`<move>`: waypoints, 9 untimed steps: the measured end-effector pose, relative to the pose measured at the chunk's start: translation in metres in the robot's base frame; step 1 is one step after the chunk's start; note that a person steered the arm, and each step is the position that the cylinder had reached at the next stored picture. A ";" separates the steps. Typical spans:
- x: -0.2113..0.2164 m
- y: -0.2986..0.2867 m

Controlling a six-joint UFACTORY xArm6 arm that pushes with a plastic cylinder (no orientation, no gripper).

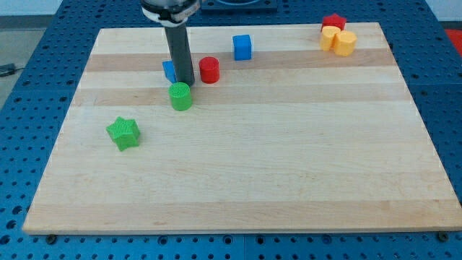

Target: Move red circle close to yellow heart

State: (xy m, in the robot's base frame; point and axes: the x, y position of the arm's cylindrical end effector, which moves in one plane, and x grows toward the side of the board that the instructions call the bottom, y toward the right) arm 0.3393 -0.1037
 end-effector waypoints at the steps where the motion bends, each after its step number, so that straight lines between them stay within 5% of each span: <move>1: -0.022 0.013; 6: 0.048 0.127; 9: 0.012 0.112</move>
State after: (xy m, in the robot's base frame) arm 0.3518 0.0087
